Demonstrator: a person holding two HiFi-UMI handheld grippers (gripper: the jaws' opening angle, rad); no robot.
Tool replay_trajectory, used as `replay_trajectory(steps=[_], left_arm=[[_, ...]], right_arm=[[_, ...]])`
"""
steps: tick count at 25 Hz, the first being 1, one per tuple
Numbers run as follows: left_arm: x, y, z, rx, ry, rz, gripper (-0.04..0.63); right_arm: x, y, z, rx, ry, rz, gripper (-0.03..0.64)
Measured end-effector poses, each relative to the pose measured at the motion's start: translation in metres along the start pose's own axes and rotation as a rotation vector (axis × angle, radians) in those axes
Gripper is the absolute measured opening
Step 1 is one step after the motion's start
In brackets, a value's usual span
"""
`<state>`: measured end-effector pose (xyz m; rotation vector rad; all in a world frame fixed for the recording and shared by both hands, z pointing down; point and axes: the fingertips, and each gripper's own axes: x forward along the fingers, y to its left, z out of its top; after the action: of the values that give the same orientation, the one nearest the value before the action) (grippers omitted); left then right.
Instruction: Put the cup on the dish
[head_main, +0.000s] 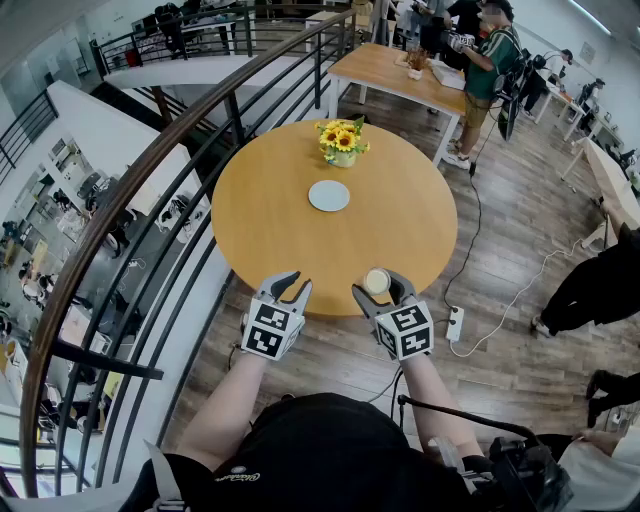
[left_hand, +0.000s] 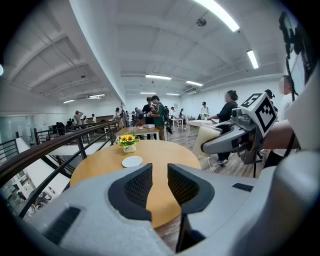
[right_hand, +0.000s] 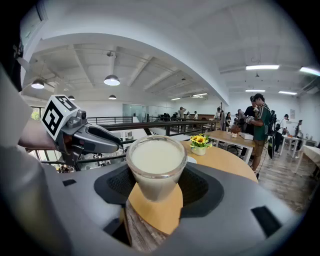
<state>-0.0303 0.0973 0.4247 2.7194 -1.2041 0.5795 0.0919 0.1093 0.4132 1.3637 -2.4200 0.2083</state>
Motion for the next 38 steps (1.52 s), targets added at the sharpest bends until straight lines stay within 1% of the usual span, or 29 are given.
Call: replay_trajectory(steps=[6,9,13,20,28,30,34,38], left_arm=[[-0.005,-0.005,0.002,-0.001,0.004,0.005,0.092],[-0.002,-0.006,0.005,0.001,0.000,0.010,0.092],[0.005,-0.009,0.003,0.000,0.007,0.016,0.092],[0.013,-0.021,-0.001,-0.004,0.016,0.029,0.092],[0.037,-0.044,0.002,-0.020,0.032,0.051,0.092],[0.039,-0.046,0.003,-0.020,0.027,0.062,0.092],[0.038,-0.054,0.000,-0.024,0.044,0.072,0.092],[0.035,-0.053,0.000,-0.029,0.041,0.085,0.092]], right_arm=[[-0.006,0.003,0.000,0.004,-0.001,0.004,0.256],[-0.007,0.000,0.000,-0.016,-0.006,0.010,0.258],[-0.007,-0.003,-0.001,0.000,-0.017,0.030,0.256],[-0.013,-0.014,-0.011,0.003,-0.022,0.035,0.258],[-0.024,-0.040,-0.019,-0.002,-0.027,0.064,0.256],[-0.025,-0.041,-0.022,-0.003,-0.027,0.077,0.258],[-0.027,-0.044,-0.028,-0.009,-0.022,0.089,0.258],[-0.025,-0.042,-0.023,-0.016,-0.027,0.100,0.256]])
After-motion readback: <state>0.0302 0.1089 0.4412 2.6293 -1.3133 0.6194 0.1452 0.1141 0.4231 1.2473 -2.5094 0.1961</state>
